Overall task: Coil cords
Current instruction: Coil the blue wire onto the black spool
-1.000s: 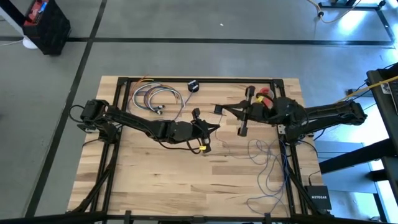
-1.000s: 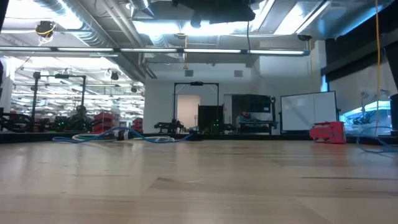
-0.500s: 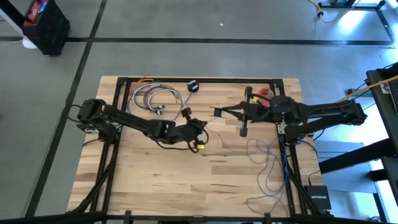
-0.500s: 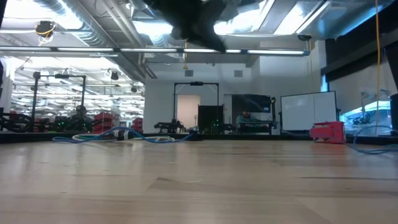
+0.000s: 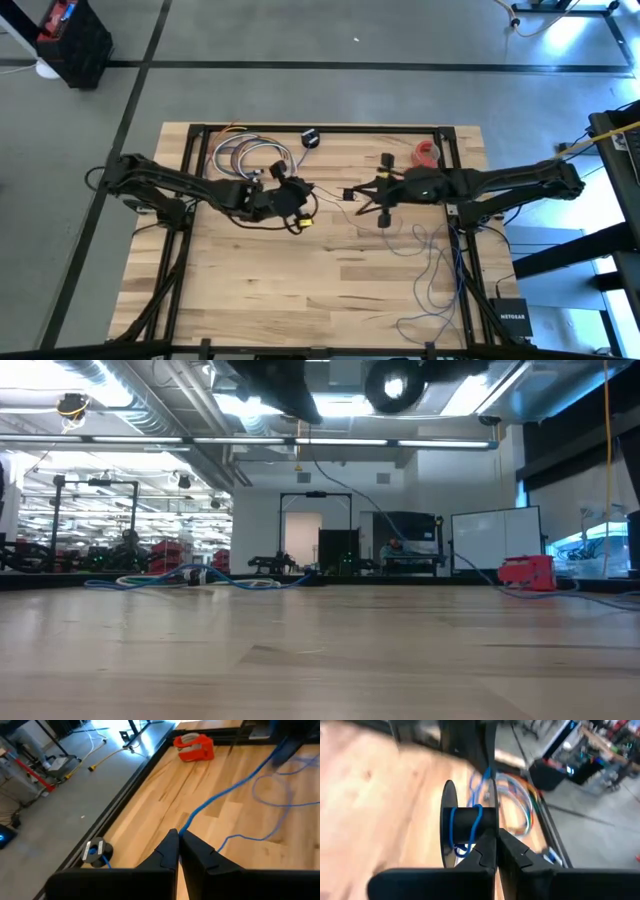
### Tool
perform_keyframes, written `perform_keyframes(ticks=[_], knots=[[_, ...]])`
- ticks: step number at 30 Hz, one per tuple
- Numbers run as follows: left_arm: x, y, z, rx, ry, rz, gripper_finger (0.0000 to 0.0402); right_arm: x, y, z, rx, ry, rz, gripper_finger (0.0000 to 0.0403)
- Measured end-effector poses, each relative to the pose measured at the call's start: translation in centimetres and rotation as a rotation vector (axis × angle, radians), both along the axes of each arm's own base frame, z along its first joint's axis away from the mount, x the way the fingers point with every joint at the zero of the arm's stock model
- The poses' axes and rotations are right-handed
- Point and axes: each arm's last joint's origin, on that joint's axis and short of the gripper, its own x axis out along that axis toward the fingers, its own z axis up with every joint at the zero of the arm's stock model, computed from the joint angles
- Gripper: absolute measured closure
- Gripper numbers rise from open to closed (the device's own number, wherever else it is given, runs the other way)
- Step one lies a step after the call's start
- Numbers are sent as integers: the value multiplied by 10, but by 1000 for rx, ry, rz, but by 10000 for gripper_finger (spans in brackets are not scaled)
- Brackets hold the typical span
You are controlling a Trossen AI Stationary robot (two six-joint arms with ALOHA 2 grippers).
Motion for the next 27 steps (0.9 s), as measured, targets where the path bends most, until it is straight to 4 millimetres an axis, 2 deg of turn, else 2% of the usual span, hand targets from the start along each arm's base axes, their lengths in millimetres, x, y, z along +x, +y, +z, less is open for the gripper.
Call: perform_keyframes(ticks=[6,12,16,21,27], knots=[[-10,-3,12,-45,-47,0,396,18,-2,-22,-66,100,-103,398],[-3,-7,12,-159,-108,-95,396,37,-4,-40,-163,130,-229,398],[6,-9,8,-165,-149,-117,396,49,-4,-48,-189,105,-255,398],[20,-11,2,-150,-195,-132,396,60,-3,-52,-192,60,-274,398],[36,-14,-9,-129,-228,-148,396,65,-2,-45,-166,-35,-274,398]])
